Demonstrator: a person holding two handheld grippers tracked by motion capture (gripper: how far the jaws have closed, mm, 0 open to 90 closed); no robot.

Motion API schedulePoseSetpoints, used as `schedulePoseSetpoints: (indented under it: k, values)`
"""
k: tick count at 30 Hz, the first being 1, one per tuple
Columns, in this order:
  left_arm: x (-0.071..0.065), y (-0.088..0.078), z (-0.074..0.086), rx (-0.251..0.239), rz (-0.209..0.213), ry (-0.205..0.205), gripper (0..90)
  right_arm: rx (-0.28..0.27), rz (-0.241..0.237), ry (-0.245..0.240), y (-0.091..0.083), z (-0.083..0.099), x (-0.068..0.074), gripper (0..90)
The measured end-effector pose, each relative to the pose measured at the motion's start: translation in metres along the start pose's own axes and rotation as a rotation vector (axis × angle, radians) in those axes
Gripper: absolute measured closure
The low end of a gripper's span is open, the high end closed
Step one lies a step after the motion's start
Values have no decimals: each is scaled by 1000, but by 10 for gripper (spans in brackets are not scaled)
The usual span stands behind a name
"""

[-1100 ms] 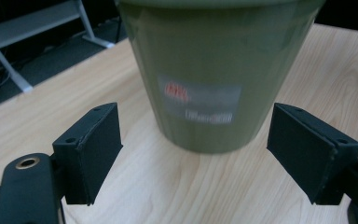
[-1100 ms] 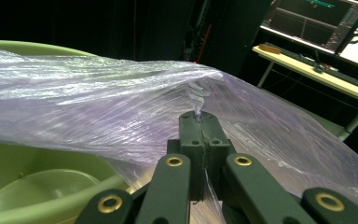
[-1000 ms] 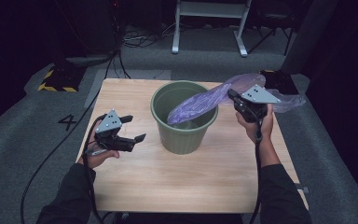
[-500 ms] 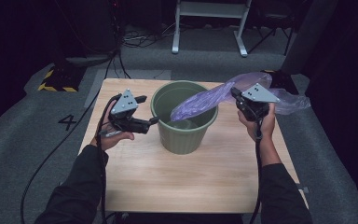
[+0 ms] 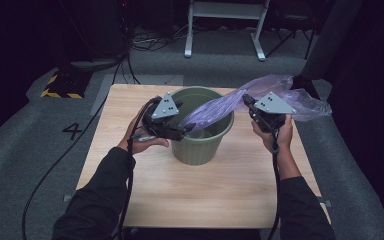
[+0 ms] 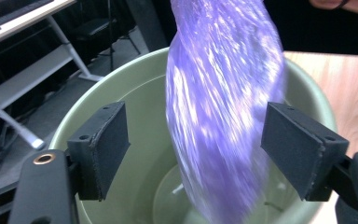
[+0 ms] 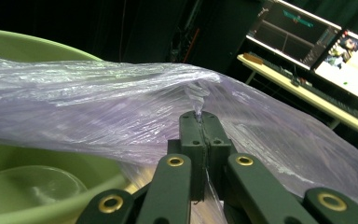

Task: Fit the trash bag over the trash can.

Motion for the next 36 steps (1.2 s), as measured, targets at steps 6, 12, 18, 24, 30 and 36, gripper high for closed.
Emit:
schedulePoseSetpoints:
  k: [6, 12, 18, 24, 30, 36]
  values:
    - [-5, 11, -4, 11, 38, 0, 257, -30, -73, -27, -2, -9, 19, 896]
    - [-12, 17, -8, 6, 52, 6, 259, -58, -131, -80, -4, -16, 36, 900]
    - [-19, 23, -12, 17, 35, 26, 313, -81, -199, -133, -7, -22, 58, 900]
    - [-22, 29, -12, 43, 0, 62, 645, -94, -255, -174, -9, -24, 76, 891]
    - [-21, 31, -7, 38, -21, 62, 893, -116, -301, -150, -13, -22, 80, 811]
    - [-17, 29, -3, 47, -35, 51, 895, -115, -280, -76, -18, -16, 71, 562]
Point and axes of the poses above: each handheld gripper's, and its own axes: y roughly forward along the jaws, z roughly out of its underside, x roughly to its left, the point moved 6 cm from there along y, roughly forward along the jaws, and after that the axes turned 4 degrees about x, right-handed, at the moved point
